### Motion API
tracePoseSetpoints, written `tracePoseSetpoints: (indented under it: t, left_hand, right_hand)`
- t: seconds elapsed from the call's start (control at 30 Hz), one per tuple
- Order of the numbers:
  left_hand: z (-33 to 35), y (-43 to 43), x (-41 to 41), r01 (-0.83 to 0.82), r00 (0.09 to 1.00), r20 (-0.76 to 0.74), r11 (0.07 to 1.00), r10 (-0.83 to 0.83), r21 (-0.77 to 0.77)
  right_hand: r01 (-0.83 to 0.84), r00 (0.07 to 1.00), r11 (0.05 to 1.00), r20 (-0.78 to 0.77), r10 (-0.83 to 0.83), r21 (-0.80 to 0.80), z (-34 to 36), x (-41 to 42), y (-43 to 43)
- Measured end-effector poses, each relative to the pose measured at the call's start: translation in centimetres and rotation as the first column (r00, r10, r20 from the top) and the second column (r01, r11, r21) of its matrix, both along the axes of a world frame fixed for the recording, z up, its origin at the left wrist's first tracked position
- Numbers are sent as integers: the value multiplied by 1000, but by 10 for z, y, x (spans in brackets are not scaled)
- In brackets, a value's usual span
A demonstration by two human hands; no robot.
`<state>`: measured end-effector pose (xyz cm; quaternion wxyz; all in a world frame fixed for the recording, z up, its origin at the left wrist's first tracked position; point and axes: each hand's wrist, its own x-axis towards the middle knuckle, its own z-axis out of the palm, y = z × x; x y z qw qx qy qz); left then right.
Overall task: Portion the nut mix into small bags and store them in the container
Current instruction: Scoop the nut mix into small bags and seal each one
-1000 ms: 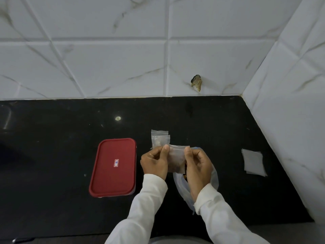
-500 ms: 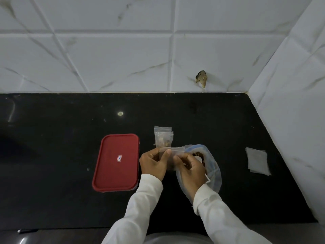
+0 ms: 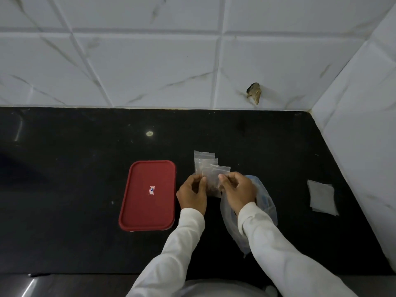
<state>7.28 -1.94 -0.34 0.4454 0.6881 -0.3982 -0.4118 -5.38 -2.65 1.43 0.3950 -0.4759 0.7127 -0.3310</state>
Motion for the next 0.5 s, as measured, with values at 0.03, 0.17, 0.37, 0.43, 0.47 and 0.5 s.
tracePoseSetpoints:
  t: [0.03, 0.17, 0.37, 0.43, 0.47, 0.5]
  left_hand:
    - [-3, -3, -1, -16, 1000, -5, 1000, 16, 4]
    - [-14, -11, -4, -74, 996, -34, 995, 76, 60]
    - [-30, -20, -7, -119, 993, 14, 986, 119, 113]
    - [-31, -22, -7, -105, 994, 49, 986, 100, 127]
    - [-31, -24, -7, -99, 994, 68, 987, 91, 129]
    - [-32, -25, -7, -93, 993, 88, 988, 83, 124]
  right_hand:
    - [5, 1000, 1000, -13, -5, 5, -1, 0, -2]
    - [15, 995, 1000, -104, -12, 25, -6, 4, -12]
    - [-34, 967, 999, -251, 35, 9, -18, 13, -25]
    - [-52, 959, 999, -280, 51, 2, -21, 13, -28]
    - [-57, 955, 998, -290, 55, 2, -22, 13, -29]
    - [-61, 953, 998, -298, 59, 5, -24, 13, -31]
